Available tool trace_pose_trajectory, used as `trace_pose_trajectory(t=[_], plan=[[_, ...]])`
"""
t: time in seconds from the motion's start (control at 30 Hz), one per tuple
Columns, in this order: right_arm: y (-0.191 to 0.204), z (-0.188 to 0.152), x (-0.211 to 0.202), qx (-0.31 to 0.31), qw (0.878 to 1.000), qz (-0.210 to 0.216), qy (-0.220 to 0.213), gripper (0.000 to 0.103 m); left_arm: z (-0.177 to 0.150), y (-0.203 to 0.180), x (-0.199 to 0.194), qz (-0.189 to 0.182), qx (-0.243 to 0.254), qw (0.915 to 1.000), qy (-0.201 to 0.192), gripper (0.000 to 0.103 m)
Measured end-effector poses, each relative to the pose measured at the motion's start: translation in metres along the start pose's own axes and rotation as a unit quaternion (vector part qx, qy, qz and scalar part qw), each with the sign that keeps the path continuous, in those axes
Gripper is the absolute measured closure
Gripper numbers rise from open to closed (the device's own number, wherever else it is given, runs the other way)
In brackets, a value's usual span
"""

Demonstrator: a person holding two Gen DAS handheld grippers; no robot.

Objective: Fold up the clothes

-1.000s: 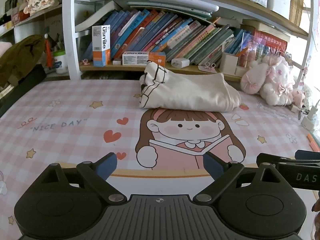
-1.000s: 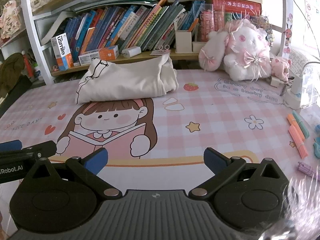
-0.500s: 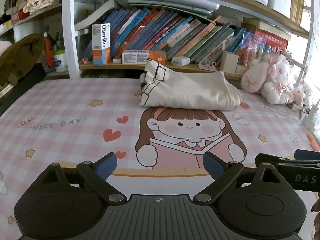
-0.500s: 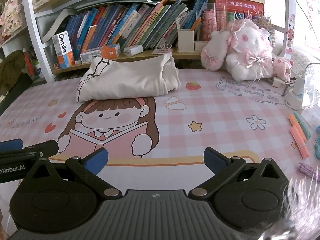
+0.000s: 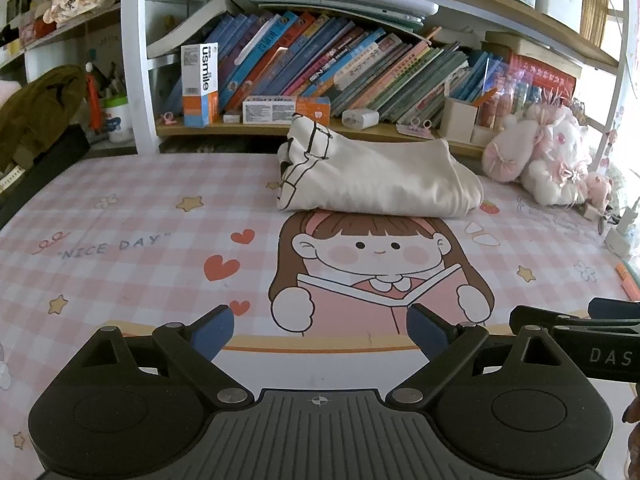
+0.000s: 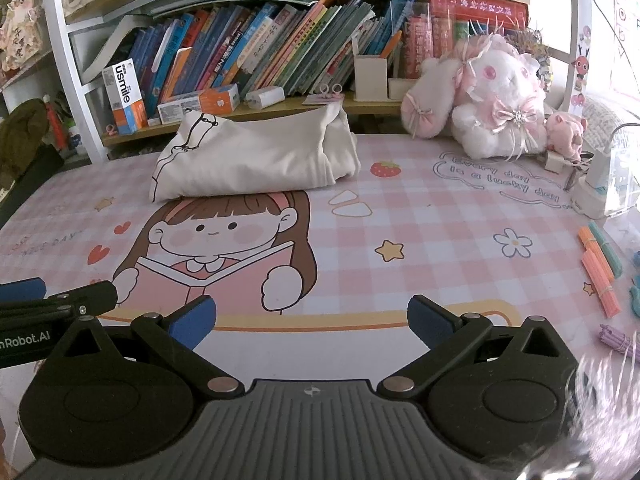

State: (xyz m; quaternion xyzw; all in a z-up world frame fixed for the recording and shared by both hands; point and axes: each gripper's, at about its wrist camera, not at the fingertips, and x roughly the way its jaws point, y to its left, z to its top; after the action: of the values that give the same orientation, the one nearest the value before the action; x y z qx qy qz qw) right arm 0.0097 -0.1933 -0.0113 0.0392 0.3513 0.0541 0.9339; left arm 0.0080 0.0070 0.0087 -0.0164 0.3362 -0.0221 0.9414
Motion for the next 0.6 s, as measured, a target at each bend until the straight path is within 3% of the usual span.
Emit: trace_pose_trajectory(t=[0.6], plan=[[0.0007,0.0005,0.0037,-0.003,1.0,0.001,0.004,0.0,-0.0007,0.0016,0.0032,0.001,-0.002,1.0,0.005,0.007]])
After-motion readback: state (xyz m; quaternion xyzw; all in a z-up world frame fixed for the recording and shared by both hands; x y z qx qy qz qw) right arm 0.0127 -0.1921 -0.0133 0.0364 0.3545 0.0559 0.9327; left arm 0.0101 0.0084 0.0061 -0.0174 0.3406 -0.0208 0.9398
